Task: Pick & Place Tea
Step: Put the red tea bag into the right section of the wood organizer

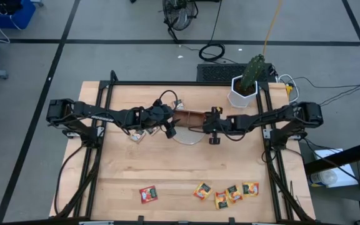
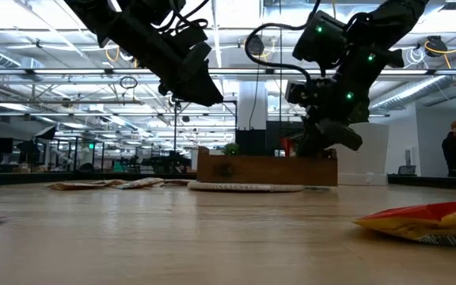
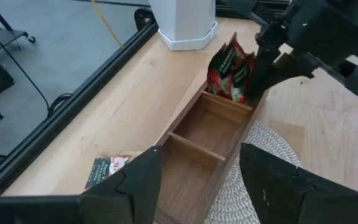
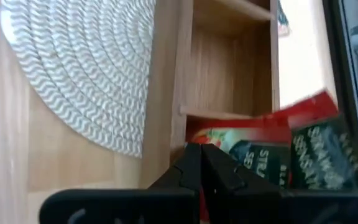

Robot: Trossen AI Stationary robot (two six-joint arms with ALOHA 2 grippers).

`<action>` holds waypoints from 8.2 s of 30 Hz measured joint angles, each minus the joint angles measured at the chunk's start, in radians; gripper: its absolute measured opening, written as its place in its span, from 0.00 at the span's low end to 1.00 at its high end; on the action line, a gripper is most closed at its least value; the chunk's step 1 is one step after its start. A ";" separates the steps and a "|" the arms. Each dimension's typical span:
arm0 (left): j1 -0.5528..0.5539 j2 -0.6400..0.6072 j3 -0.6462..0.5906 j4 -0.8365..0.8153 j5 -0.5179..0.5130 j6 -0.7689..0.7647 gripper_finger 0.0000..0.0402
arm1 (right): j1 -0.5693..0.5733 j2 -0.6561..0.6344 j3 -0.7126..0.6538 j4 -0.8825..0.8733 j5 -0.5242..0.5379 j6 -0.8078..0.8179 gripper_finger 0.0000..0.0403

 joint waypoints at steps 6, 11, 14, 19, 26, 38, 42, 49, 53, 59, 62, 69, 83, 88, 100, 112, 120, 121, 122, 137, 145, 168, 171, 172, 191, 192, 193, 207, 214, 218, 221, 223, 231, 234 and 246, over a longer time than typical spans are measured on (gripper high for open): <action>0.000 0.000 0.000 -0.001 0.000 0.001 0.53 | 0.034 -0.025 0.000 0.021 0.067 0.001 0.00; 0.000 0.000 0.000 -0.033 0.007 0.032 0.53 | 0.082 -0.120 0.000 0.042 0.155 0.021 0.00; -0.003 -0.022 0.000 -0.134 0.011 0.080 0.53 | 0.105 -0.205 0.000 0.073 0.147 0.084 0.00; -0.043 -0.057 -0.001 -0.425 0.171 0.089 0.53 | 0.137 -0.336 0.000 0.082 0.019 0.141 0.10; -0.239 -0.055 0.000 -0.671 0.248 -0.002 0.53 | 0.151 -0.404 -0.085 0.284 -0.131 0.123 0.42; -0.651 0.062 0.230 -0.895 0.422 -0.596 0.53 | 0.137 -0.433 -0.237 0.609 -0.035 0.013 0.68; -0.718 0.209 0.401 -0.961 0.415 -0.673 0.53 | 0.136 -0.460 -0.276 0.661 -0.035 -0.004 0.69; -0.734 0.380 0.511 -1.009 0.456 -0.770 0.53 | 0.136 -0.548 -0.317 0.729 -0.040 -0.018 0.69; -0.729 0.432 0.510 -1.014 0.500 -0.839 0.53 | 0.137 -0.583 -0.337 0.730 -0.087 -0.006 0.69; -0.727 0.482 0.510 -1.010 0.538 -0.865 0.53 | 0.138 -0.602 -0.396 0.754 -0.092 0.035 0.68; -0.727 0.500 0.510 -1.008 0.521 -0.887 0.53 | 0.138 -0.602 -0.442 0.812 -0.092 0.038 0.69; -0.729 0.545 0.515 -1.005 0.517 -0.885 0.53 | 0.138 -0.610 -0.541 1.029 -0.092 0.038 0.68; -0.723 0.565 0.512 -0.988 0.423 -0.793 0.40 | 0.138 -0.626 -0.583 1.078 -0.092 0.037 0.68; -0.707 0.565 0.511 -0.980 0.428 -0.776 0.14 | 0.138 -0.626 -0.583 1.079 -0.092 0.038 0.67; -0.596 0.450 0.601 -1.202 -0.012 -0.467 0.02 | 0.138 -0.626 -0.583 1.078 -0.093 0.137 0.68; -0.321 0.417 0.565 -0.559 -0.723 0.113 0.02 | 0.137 -0.568 -0.583 1.124 -0.033 0.164 0.66; -0.135 0.416 0.458 -0.031 -0.272 0.412 0.02 | 0.097 -0.495 -0.583 1.067 -0.017 0.192 0.66; -0.122 0.416 0.451 0.012 -0.221 0.426 0.02 | 0.085 -0.485 -0.583 1.067 -0.010 0.204 0.65; -0.114 0.416 0.447 0.047 -0.190 0.443 0.02 | 0.073 -0.477 -0.583 1.067 -0.010 0.220 0.65; -0.043 0.432 0.445 0.137 -0.090 0.526 0.02 | -0.036 -0.296 -0.582 1.277 -0.220 0.376 0.58; -0.042 0.448 0.445 0.137 -0.050 0.520 0.02 | -0.058 -0.229 -0.582 1.370 -0.220 0.368 0.53; -0.072 0.440 0.446 0.096 -0.052 0.419 0.23 | -0.064 -0.280 -0.582 1.263 -0.187 0.288 0.00; -0.099 0.420 0.446 0.045 -0.051 0.419 0.24 | -0.064 -0.321 -0.581 1.187 -0.107 0.274 0.00; -0.109 0.406 0.446 0.012 -0.051 0.419 0.24 | -0.063 -0.337 -0.582 1.152 -0.089 0.273 0.00; -0.094 0.268 0.446 -0.339 -0.075 0.270 0.24 | -0.064 -0.489 -0.515 0.609 -0.161 0.344 0.00; -0.090 0.269 0.446 -0.340 -0.068 0.268 0.24 | -0.064 -0.489 -0.512 0.598 -0.161 0.344 0.00; -0.089 0.269 0.446 -0.341 -0.066 0.268 0.24 | -0.064 -0.489 -0.511 0.589 -0.161 0.345 0.00; -0.080 0.269 0.446 -0.342 -0.052 0.262 0.24 | -0.063 -0.489 -0.462 0.417 -0.136 0.368 0.00; -0.080 0.269 0.446 -0.342 -0.052 0.262 0.24 | -0.063 -0.488 -0.429 0.341 -0.086 0.367 0.00; -0.080 0.269 0.446 -0.341 -0.052 0.263 0.24 | -0.054 -0.484 -0.347 0.211 -0.087 0.371 0.00; -0.080 0.269 0.446 -0.341 -0.052 0.266 0.24 | -0.046 -0.480 -0.283 0.093 -0.088 0.372 0.00; -0.080 0.269 0.446 -0.340 -0.052 0.266 0.24 | -0.042 -0.465 -0.245 0.035 -0.087 0.378 0.00; -0.080 0.269 0.446 -0.340 -0.052 0.265 0.24 | -0.039 -0.345 -0.168 -0.047 -0.138 0.379 0.00; -0.080 0.269 0.446 -0.339 -0.052 0.262 0.24 | -0.039 -0.297 -0.146 -0.045 -0.142 0.375 0.00; -0.080 0.269 0.446 -0.352 -0.050 0.241 0.24 | -0.039 -0.242 -0.119 -0.041 -0.088 0.380 0.00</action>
